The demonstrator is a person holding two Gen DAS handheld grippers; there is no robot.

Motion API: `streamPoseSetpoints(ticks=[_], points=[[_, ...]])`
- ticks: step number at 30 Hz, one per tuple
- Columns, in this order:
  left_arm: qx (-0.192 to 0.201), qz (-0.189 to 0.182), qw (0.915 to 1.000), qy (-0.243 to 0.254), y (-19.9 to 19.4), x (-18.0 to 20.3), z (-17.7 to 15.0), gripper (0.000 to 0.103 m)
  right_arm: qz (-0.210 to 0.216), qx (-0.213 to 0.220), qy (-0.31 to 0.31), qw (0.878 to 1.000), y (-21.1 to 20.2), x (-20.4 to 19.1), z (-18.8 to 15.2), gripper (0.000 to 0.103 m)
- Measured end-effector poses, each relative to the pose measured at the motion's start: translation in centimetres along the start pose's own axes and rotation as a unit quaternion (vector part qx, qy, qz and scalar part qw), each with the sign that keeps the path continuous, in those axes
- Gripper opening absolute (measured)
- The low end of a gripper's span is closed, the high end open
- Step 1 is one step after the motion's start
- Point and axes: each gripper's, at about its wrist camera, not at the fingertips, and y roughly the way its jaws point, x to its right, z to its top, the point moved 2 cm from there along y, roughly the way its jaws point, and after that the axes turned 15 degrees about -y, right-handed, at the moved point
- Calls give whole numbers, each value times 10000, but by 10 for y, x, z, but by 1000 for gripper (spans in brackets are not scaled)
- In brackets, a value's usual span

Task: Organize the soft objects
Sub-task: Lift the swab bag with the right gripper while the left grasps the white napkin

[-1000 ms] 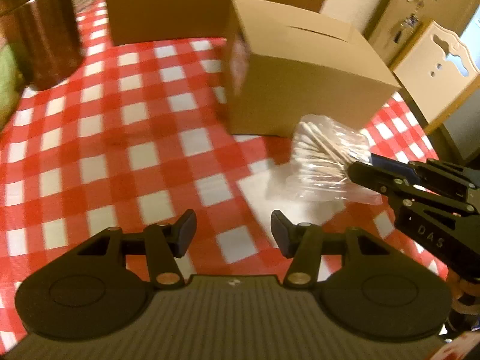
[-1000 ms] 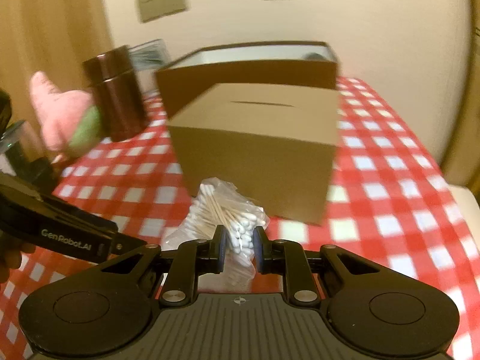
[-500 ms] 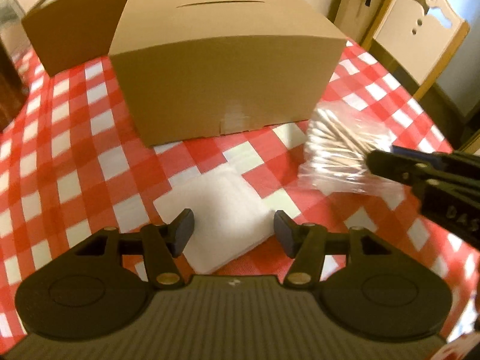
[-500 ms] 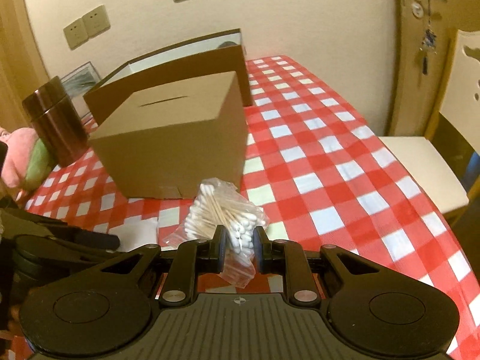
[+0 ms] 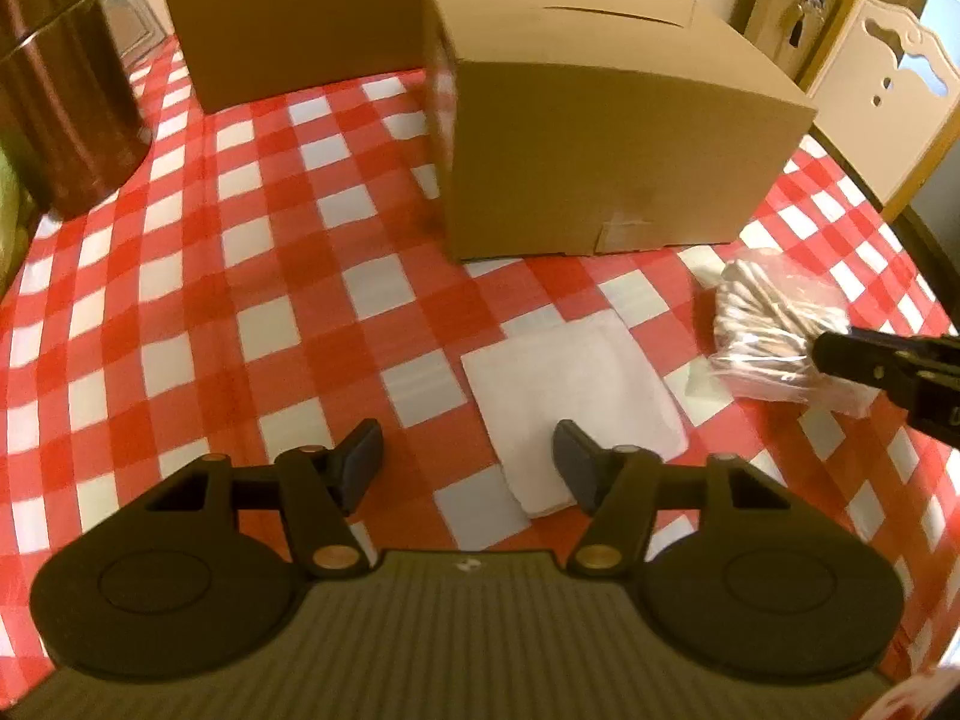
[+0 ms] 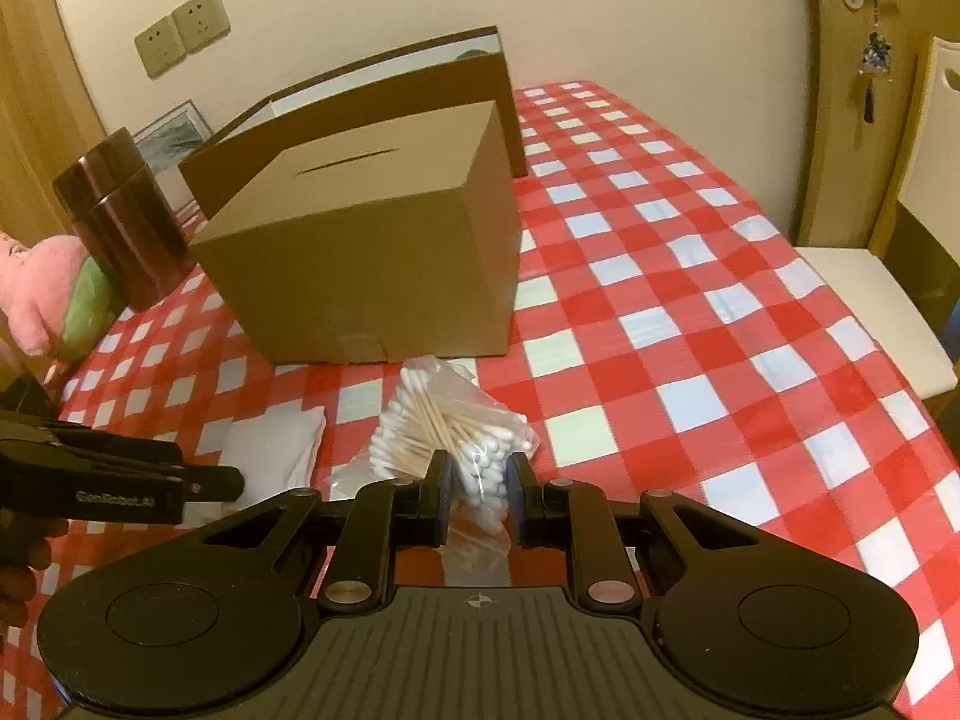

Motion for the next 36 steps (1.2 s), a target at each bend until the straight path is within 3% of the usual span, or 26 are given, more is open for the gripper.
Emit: streamPoseSetpoints(ticks=[3, 9, 10, 16, 21, 26, 32, 36], points=[[-106, -332, 9993, -103, -3, 2, -1, 62, -53, -50, 12, 10000, 3, 1, 1, 19], [-210, -645, 9977, 20, 3, 34, -6, 75, -120, -65, 63, 9999, 3, 5, 2, 19], [-219, -650, 9976, 33, 5, 38, -6, 79, -139, -69, 102, 9998, 2, 4, 1, 19], [-80, -379, 9987, 325, 13, 49, -7, 78, -114, -97, 184, 9997, 1, 3, -4, 19], [32, -248, 9980, 572, 14, 48, -8, 67, -103, -125, 206, 9997, 1, 2, -5, 19], [51, -347, 9977, 572, 10, 46, -5, 27, -62, -136, 148, 9998, 0, -1, -5, 19], [-45, -533, 9967, 610, 5, 48, -11, 8, 27, -138, 56, 9999, -1, -7, -6, 19], [-111, -513, 9975, 463, 1, 39, -13, 7, 125, -121, -3, 9998, -3, -13, -6, 19]])
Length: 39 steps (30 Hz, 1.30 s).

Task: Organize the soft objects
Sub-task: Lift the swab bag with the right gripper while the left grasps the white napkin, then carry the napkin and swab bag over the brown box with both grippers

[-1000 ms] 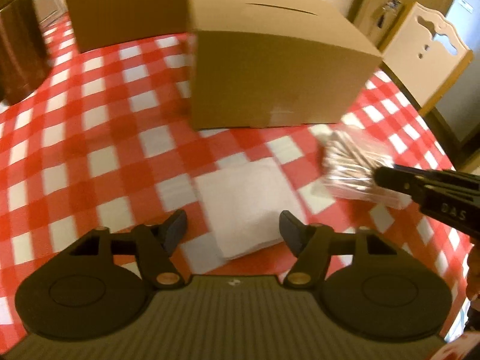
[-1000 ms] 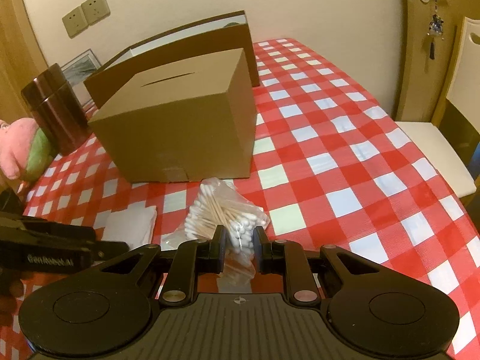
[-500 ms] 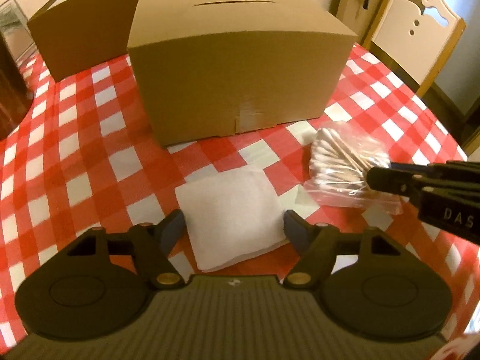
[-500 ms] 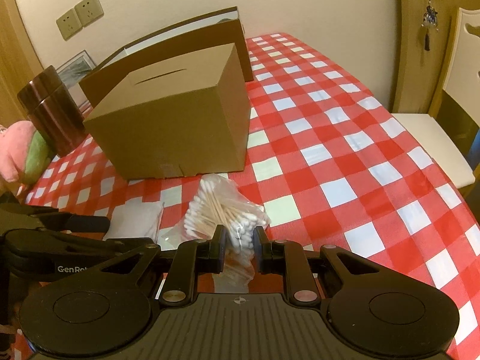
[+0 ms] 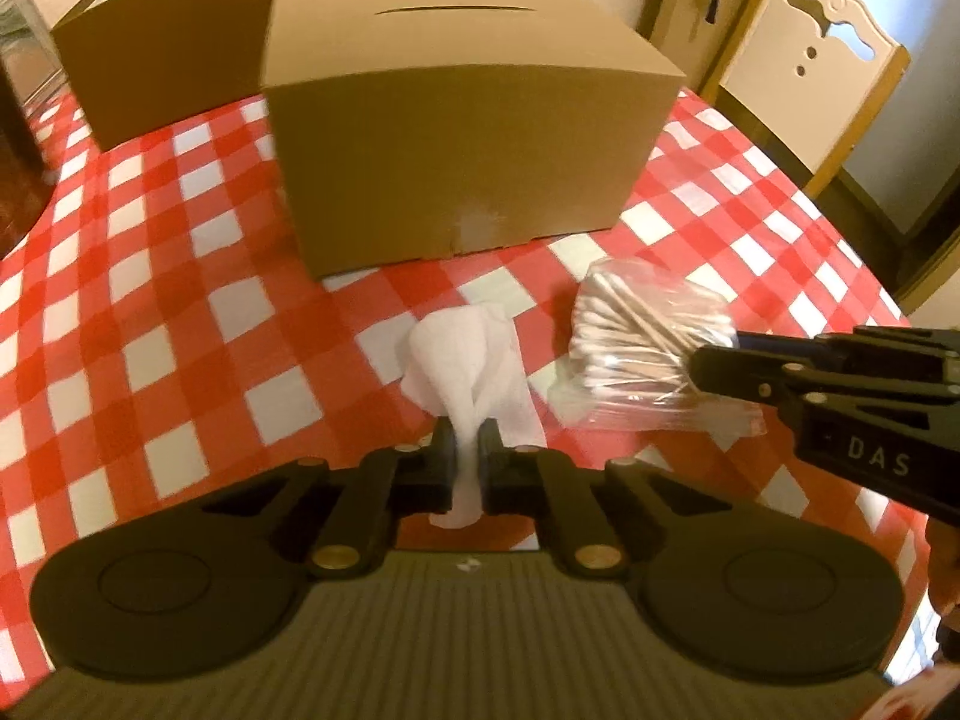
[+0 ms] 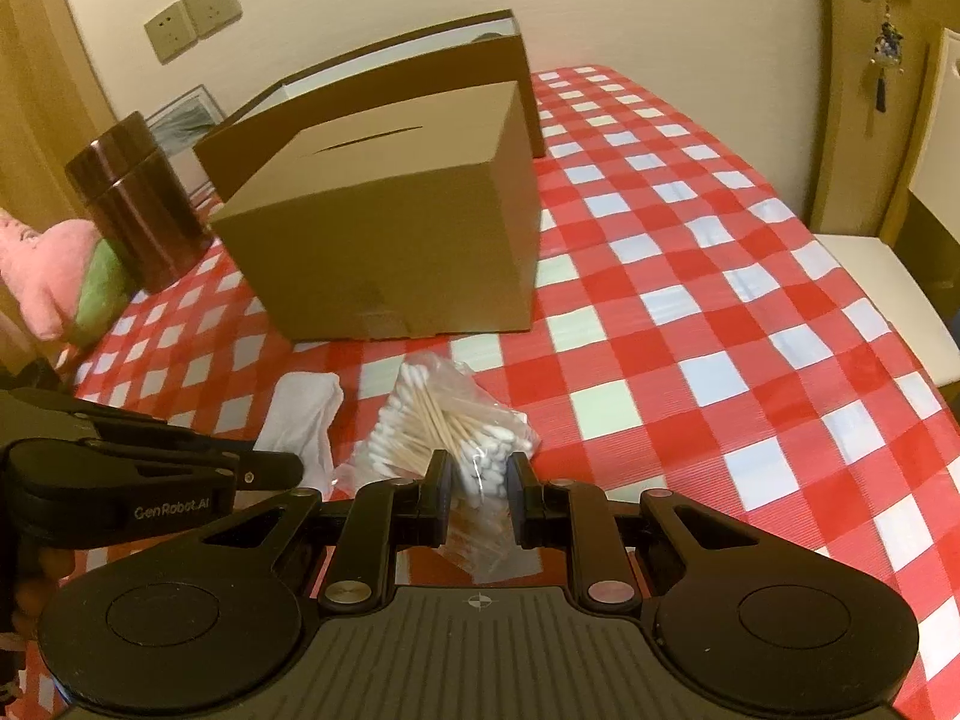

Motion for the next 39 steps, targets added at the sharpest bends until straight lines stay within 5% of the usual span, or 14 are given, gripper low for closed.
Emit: streamPoseSetpoints(ticks=[24, 39], points=[[321, 535, 9919, -1104, -63, -102, -18, 6, 807, 182, -625, 9946, 6, -79, 21, 19], [1017, 757, 9855, -1128, -106, -149, 29, 6, 1167, 576, -1040, 9860, 26, -147, 81, 19]])
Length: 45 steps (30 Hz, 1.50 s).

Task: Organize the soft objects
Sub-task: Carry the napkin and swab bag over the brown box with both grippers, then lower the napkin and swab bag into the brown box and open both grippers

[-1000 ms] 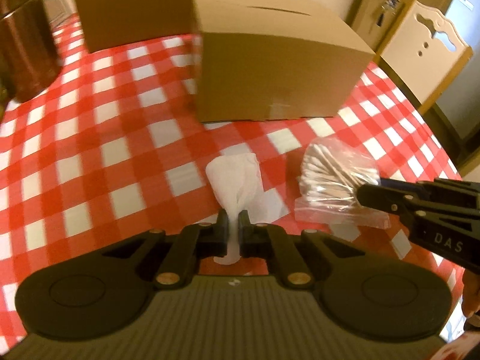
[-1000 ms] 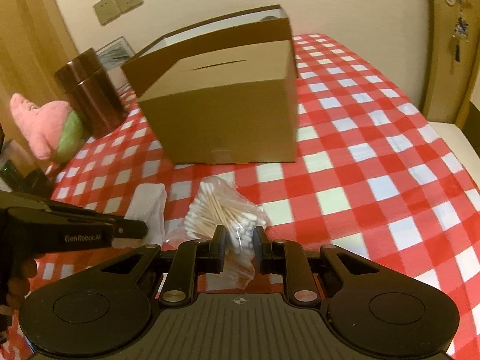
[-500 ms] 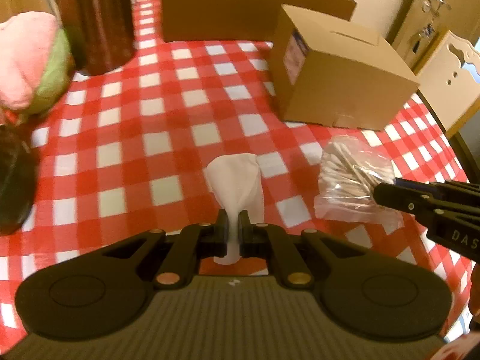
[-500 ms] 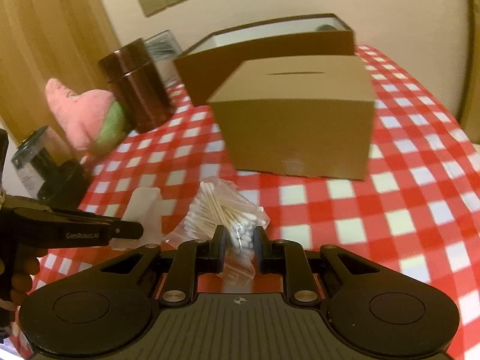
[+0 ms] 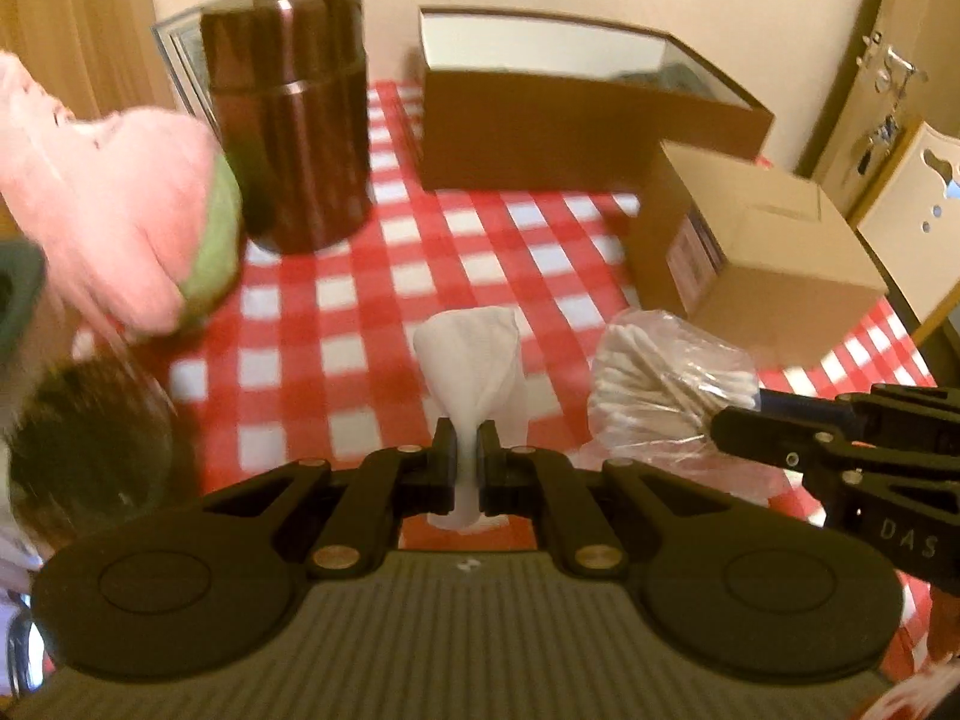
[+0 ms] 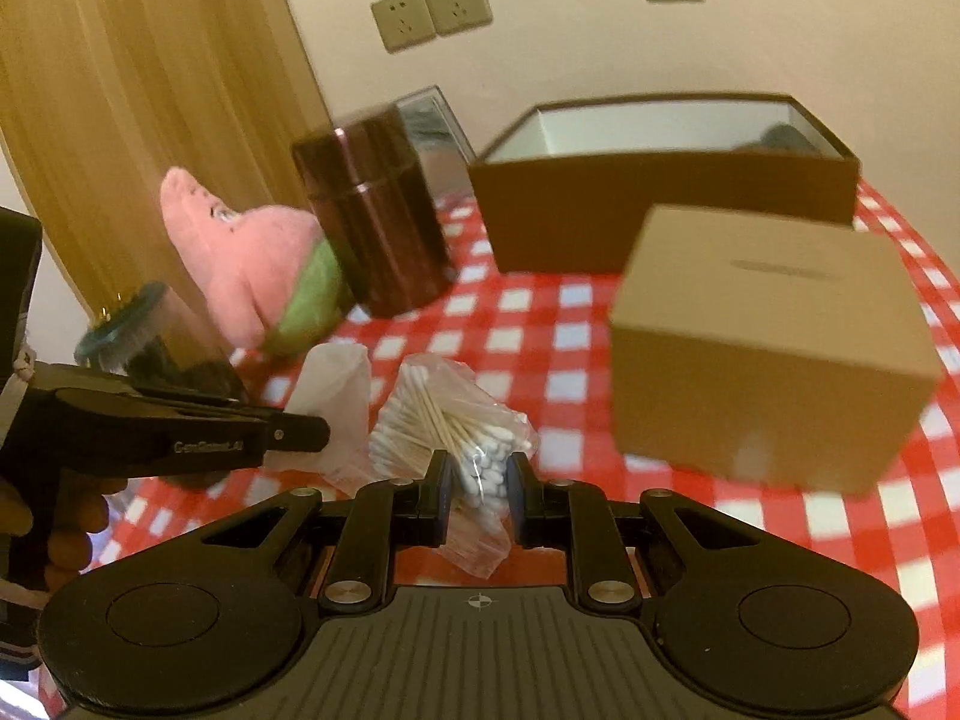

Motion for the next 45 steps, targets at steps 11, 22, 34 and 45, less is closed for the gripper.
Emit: streamPoseSetpoints(ticks=[11, 22, 34, 45], points=[[530, -138, 9982, 263, 3, 4, 70, 6, -277, 420, 19, 9987, 28, 11, 66, 19], [934, -425, 9937, 460, 26, 41, 149, 6, -783, 714, 304, 9939, 58, 66, 133, 19], [1016, -587, 9910, 637, 88, 92, 227, 6, -1251, 805, 924, 9846, 98, 167, 188, 19], [790, -425, 9947, 506, 165, 119, 277, 7, -1270, 588, 1342, 9810, 149, 224, 221, 19]])
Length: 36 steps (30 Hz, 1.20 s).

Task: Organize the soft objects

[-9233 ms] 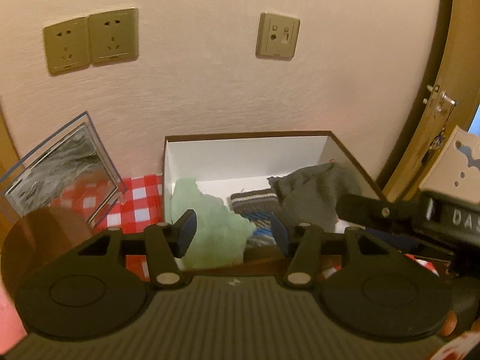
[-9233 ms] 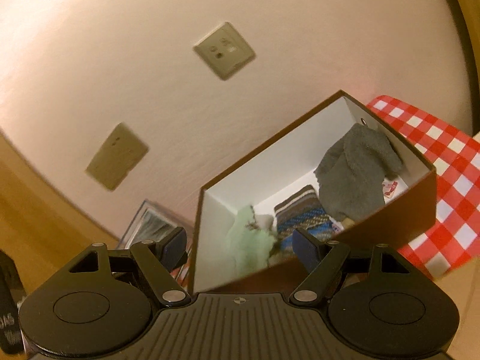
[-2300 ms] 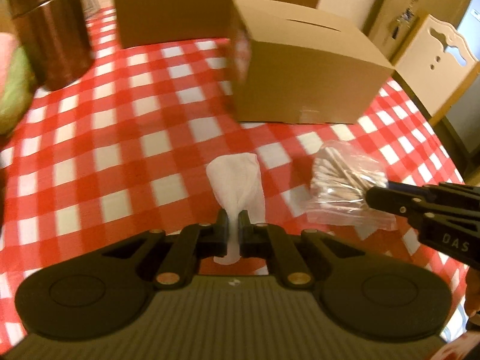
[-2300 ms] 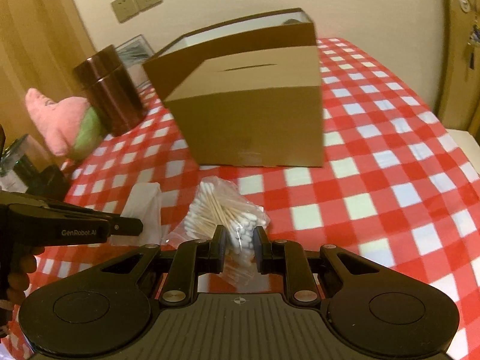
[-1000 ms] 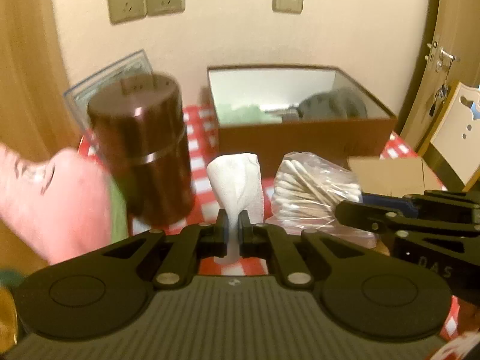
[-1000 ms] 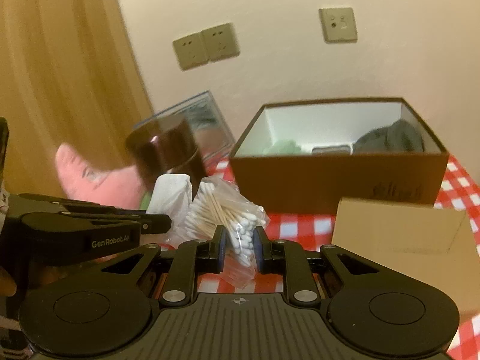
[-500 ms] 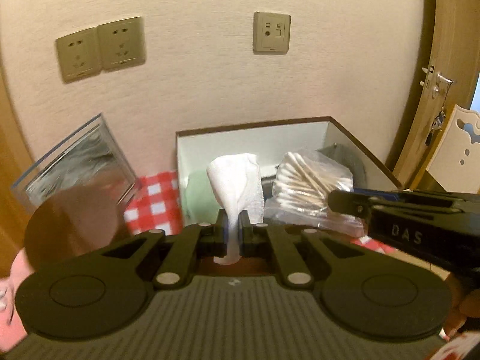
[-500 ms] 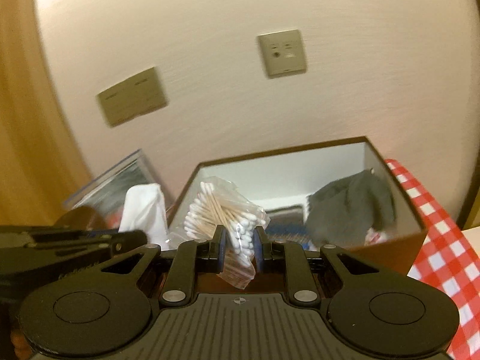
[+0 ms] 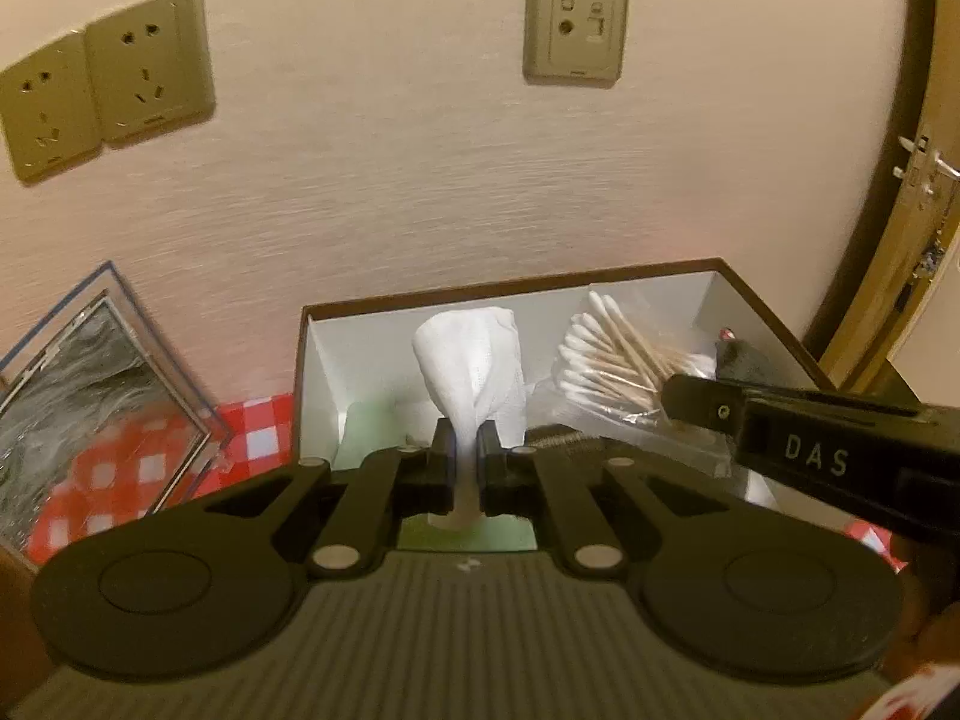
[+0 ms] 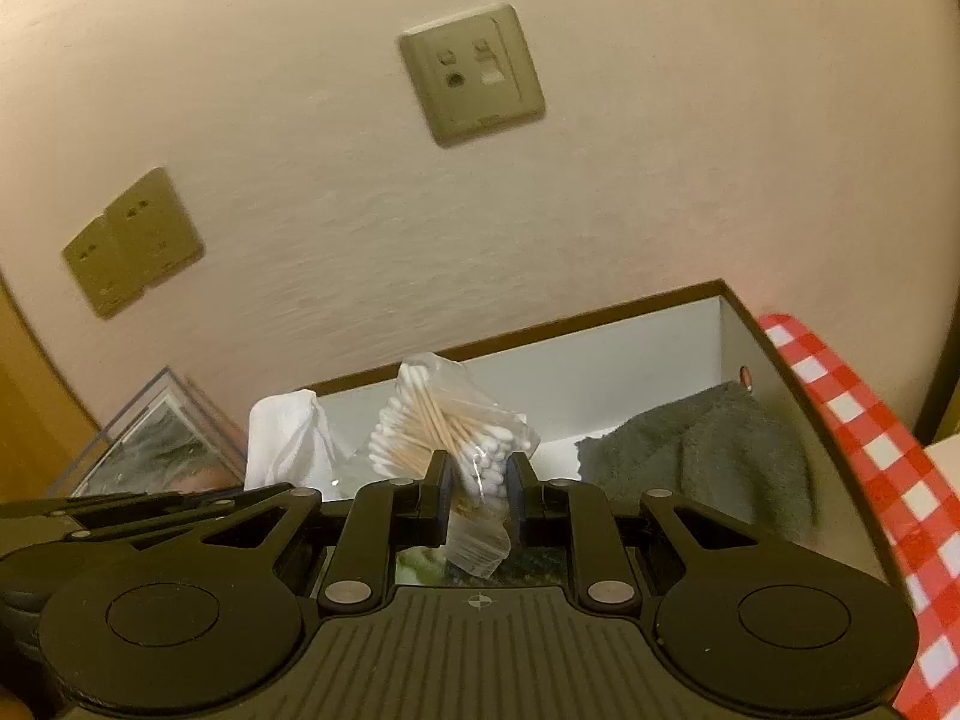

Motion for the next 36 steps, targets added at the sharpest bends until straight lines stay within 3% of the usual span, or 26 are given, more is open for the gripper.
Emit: streamPoseSetpoints(ticks=[3, 4, 5, 6, 8, 14, 20, 27, 36], points=[[-24, 87, 10000, -34, 18, 1, 7, 9, -12, -26, 184, 9998, 18, 9, 6, 19], [-42, 103, 9999, -37, 23, 2, 9, 16, -7, -39, 247, 9997, 24, 13, 6, 19], [-53, 57, 10000, -54, 27, 3, 11, 29, -10, -108, 337, 9994, 31, 17, 7, 22], [-68, -19, 9999, -112, 31, 3, 12, 34, -21, -215, 454, 9987, 37, 21, 6, 26], [-112, 13, 9997, -231, 37, 2, 12, 38, 43, -324, 573, 9978, 42, 26, 4, 53], [-362, 167, 9985, -378, 47, -6, 1, 39, 8, -451, 529, 9976, 37, 36, -5, 54], [-468, 27, 9973, -557, 36, -11, -10, 41, 98, -537, 565, 9969, 22, 36, -11, 54], [-353, -146, 9970, -677, 1, -11, -16, 47, 110, -464, 676, 9966, -7, 28, -17, 56], [-4, -354, 9972, -657, -67, -12, -30, 62, 311, -88, 668, 9972, -62, 6, -22, 67]])
